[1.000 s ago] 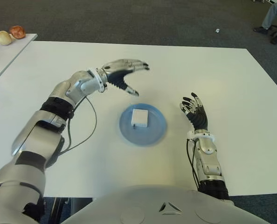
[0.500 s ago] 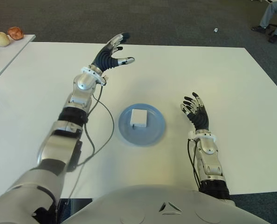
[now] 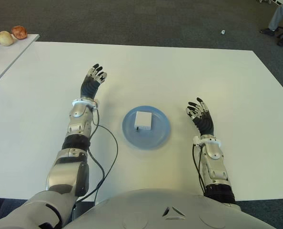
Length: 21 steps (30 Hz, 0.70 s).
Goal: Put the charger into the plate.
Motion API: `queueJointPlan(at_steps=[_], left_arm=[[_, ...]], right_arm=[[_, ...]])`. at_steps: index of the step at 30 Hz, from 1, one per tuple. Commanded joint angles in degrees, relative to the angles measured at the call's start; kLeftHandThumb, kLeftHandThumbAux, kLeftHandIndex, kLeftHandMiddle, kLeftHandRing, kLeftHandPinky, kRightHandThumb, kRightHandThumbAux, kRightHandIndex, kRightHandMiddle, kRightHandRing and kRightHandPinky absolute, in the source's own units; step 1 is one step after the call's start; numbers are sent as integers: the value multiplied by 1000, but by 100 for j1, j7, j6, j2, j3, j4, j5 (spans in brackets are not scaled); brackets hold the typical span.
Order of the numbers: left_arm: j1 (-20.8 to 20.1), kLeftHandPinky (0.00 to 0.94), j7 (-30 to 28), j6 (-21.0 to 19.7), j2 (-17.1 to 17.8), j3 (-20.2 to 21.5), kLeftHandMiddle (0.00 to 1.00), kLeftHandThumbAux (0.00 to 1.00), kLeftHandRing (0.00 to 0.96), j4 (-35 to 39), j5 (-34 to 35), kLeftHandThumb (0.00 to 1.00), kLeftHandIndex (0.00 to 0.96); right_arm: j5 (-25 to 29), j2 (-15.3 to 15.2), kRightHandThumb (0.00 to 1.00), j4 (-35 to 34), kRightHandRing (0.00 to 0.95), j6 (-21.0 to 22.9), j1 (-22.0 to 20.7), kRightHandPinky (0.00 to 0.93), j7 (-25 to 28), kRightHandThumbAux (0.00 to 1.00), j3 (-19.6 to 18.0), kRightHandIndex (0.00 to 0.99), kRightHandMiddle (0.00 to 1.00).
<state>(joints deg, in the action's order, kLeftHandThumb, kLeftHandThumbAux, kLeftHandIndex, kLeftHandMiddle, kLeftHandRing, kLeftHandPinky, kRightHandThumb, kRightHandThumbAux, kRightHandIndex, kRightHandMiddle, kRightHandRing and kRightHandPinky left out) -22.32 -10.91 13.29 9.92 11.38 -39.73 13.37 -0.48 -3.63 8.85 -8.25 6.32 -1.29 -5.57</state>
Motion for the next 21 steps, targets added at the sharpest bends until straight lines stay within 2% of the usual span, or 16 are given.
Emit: queueJointPlan(at_steps=[1,7,11,15,21], left_arm=[[397,79,124,61,-253,34,80,641,71,41,-24,26,56],[717,55,198,33,-372,14,51,625,45,360,-99,12,23],[1156,58,209,-12,-484,-13,45,614,34,824,-96,8,16],[1276,62,161,-24,-460,-56,43,608,30,909,-141,10,16],[1662,57,-42,278,-364,-142,43,613,28,895,-271,5,21]], right_arm=[[67,-30,0,143,228,-49,-43,167,27,672,-64,55,250],[87,-34,0,216,216,-77,-65,169,31,656,-101,56,235],[91,-21,0,230,196,-52,-89,163,-8,653,-131,54,210],[86,-21,0,248,181,-39,-110,157,-20,647,-153,51,194],[94,-30,0,246,166,7,-140,154,-30,641,-193,50,177]])
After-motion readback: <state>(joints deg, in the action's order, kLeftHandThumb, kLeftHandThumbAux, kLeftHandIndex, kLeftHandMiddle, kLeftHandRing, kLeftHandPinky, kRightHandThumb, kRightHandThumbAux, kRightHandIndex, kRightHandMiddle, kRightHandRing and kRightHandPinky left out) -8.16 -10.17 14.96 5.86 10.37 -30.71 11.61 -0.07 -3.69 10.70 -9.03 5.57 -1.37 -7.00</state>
